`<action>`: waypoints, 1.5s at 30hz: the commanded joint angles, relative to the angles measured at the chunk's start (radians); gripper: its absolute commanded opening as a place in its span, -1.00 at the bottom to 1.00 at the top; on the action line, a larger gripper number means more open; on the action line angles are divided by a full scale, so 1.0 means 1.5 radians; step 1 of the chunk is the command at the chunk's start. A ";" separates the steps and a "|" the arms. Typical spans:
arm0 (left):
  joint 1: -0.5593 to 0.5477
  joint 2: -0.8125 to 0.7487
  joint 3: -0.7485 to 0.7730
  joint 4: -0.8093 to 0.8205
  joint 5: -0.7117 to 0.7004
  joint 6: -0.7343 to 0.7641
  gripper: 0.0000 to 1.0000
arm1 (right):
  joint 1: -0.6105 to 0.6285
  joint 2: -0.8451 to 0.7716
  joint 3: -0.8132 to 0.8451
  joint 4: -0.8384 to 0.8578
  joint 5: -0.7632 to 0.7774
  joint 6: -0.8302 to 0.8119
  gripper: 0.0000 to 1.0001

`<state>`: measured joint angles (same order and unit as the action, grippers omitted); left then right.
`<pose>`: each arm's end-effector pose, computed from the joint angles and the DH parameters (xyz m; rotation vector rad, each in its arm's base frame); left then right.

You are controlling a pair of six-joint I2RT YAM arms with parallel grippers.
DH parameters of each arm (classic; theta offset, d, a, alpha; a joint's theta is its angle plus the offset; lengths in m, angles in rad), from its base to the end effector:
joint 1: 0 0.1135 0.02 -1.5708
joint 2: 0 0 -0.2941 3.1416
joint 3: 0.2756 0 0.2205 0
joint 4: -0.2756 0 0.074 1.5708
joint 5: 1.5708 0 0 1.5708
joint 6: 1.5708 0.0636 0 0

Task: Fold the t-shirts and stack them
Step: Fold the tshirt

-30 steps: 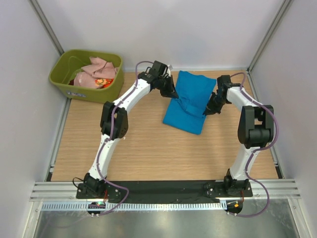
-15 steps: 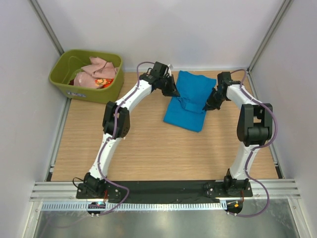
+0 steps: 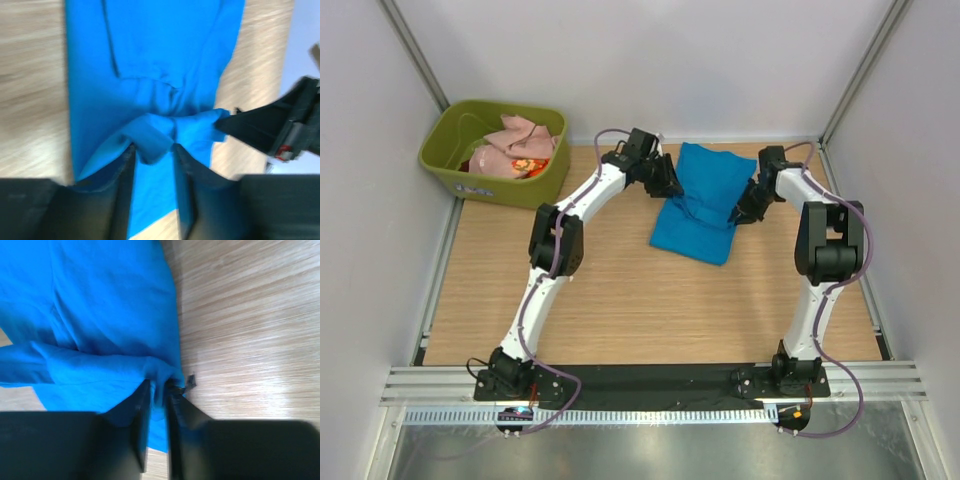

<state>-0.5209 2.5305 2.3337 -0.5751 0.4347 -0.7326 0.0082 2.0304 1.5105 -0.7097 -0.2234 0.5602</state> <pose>0.4855 -0.3094 0.2078 -0.0327 2.5376 -1.0776 0.4098 0.0174 0.1956 0.7221 2.7510 0.4435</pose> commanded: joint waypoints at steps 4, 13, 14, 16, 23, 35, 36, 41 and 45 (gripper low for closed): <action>0.014 -0.028 0.023 -0.076 -0.100 0.052 0.11 | -0.016 0.004 0.127 -0.088 0.048 -0.020 0.00; 0.010 -0.220 -0.165 -0.170 -0.180 0.155 0.36 | 0.109 -0.078 0.094 -0.171 0.141 -0.020 0.32; 0.008 -0.238 -0.192 -0.166 -0.172 0.157 0.34 | 0.129 -0.076 0.091 -0.170 0.176 -0.013 0.29; -0.002 -0.269 -0.259 -0.149 -0.162 0.157 0.28 | 0.180 -0.074 0.072 -0.148 0.201 0.029 0.25; -0.025 -0.324 -0.378 -0.117 -0.105 0.139 0.17 | 0.224 -0.005 0.086 -0.078 0.248 0.109 0.00; -0.024 -0.392 -0.459 -0.125 -0.118 0.161 0.17 | 0.222 0.111 0.215 -0.068 0.335 0.059 -0.05; -0.025 -0.393 -0.462 -0.125 -0.119 0.162 0.17 | 0.214 0.118 0.232 -0.080 0.340 0.052 -0.04; -0.024 -0.396 -0.461 -0.129 -0.113 0.168 0.17 | 0.180 0.181 0.352 -0.093 0.357 0.012 0.03; -0.024 -0.395 -0.457 -0.128 -0.101 0.168 0.17 | 0.155 0.265 0.528 -0.132 0.377 -0.076 0.12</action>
<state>-0.5606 1.9743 1.6432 -0.7773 0.2554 -0.5037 0.2710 2.3623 2.1143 -0.8639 0.2703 0.5598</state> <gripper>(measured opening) 0.584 0.553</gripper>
